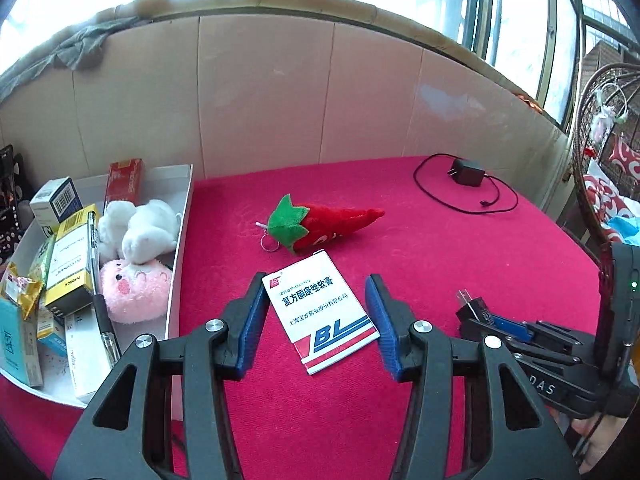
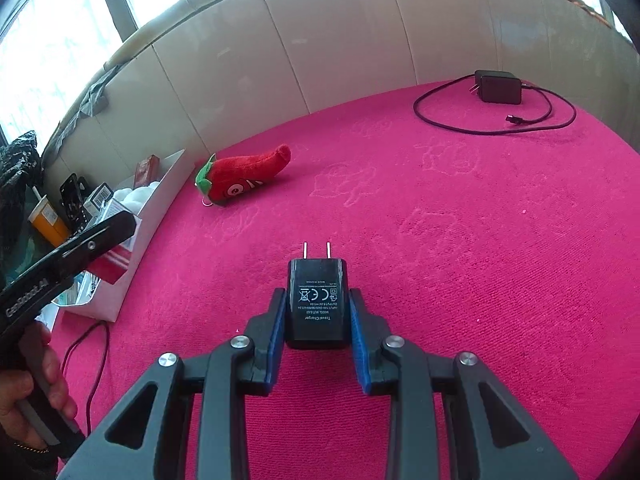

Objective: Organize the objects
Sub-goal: 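Carry the BL box with the left gripper to the tray while the right carries the plug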

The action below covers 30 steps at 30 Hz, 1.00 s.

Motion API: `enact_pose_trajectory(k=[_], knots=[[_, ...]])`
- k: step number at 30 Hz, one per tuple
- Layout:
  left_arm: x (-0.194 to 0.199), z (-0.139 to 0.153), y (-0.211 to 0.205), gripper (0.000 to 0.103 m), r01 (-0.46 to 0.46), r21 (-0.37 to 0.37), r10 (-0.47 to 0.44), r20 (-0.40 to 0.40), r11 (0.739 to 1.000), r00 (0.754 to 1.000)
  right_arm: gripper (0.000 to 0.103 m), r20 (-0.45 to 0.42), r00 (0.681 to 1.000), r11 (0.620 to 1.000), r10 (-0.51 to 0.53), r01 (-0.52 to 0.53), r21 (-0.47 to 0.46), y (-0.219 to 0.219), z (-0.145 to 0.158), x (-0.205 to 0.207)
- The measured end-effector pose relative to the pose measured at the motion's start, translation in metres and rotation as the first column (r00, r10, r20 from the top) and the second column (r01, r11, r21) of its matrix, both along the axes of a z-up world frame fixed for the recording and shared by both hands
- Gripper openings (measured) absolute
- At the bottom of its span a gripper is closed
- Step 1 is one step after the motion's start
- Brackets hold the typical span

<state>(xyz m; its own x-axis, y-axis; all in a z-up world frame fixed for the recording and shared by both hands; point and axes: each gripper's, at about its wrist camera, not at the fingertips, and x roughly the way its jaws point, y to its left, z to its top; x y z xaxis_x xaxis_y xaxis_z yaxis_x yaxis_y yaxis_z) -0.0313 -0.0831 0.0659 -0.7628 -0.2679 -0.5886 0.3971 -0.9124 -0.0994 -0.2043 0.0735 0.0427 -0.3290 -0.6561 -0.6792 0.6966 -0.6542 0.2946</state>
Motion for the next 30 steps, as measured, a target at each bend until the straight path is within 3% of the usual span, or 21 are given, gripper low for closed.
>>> enact_pose_trajectory(k=[8, 16, 24, 30], knots=[[0.016, 0.016, 0.0, 0.049, 0.002, 0.0, -0.002, -0.046, 1.0, 0.999, 0.029, -0.02, 1.0, 1.0, 0.017, -0.017, -0.008, -0.001, 0.014, 0.013], [0.045, 0.027, -0.02, 0.049, -0.06, 0.007, 0.061, -0.104, 0.998, 0.993, 0.029, -0.08, 0.995, 0.997, 0.067, -0.069, -0.017, -0.021, 0.041, 0.037], [0.082, 0.033, -0.055, 0.049, -0.156, 0.027, 0.158, -0.143, 0.987, 0.977, 0.029, -0.125, 0.981, 0.989, 0.148, -0.149, 0.0, -0.059, 0.063, 0.067], [0.114, 0.046, -0.104, 0.049, -0.226, 0.045, 0.23, -0.168, 0.973, 0.958, 0.029, -0.139, 0.956, 0.966, 0.256, -0.259, 0.0, -0.103, 0.084, 0.094]])
